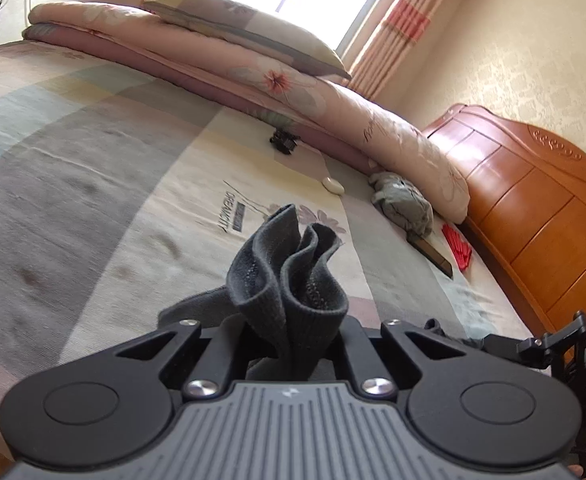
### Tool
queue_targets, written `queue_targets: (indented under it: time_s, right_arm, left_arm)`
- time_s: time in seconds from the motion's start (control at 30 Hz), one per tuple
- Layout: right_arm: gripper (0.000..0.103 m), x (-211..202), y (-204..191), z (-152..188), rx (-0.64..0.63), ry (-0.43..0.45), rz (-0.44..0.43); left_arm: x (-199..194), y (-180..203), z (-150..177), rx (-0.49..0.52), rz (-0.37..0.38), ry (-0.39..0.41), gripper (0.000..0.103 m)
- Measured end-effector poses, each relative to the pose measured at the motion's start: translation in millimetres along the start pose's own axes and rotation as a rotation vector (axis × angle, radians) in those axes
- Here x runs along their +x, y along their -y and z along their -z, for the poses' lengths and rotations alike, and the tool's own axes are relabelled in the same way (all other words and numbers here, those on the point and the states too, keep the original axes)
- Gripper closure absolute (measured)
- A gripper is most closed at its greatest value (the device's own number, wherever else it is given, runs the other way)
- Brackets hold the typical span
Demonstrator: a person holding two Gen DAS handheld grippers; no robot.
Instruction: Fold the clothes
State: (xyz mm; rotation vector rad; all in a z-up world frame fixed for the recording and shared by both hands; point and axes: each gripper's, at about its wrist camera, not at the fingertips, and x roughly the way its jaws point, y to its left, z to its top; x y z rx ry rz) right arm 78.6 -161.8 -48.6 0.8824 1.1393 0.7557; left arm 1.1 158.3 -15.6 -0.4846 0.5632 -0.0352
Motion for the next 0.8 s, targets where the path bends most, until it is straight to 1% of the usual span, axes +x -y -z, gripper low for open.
queue_targets:
  time_s: [0.17,0.3,0.8]
  right_arm:
    - [0.0,-11.7,10.2,-5.5,0.026,0.028,0.001]
    - [0.0,-12.0,15.0,-7.2,0.04,0.032,0.004]
    - [0.0,-6.5,26.2,-11.7,0.072,0.031,0.026]
  left_arm:
    - [18.6,15.7,6.8,0.028,0.02,-0.045,0.098]
    - [31.9,24.5,14.1,0.047,0.025,-0.078,0.098]
    - [62.6,30.8,36.2,0.083,0.024,-0.172,0.097]
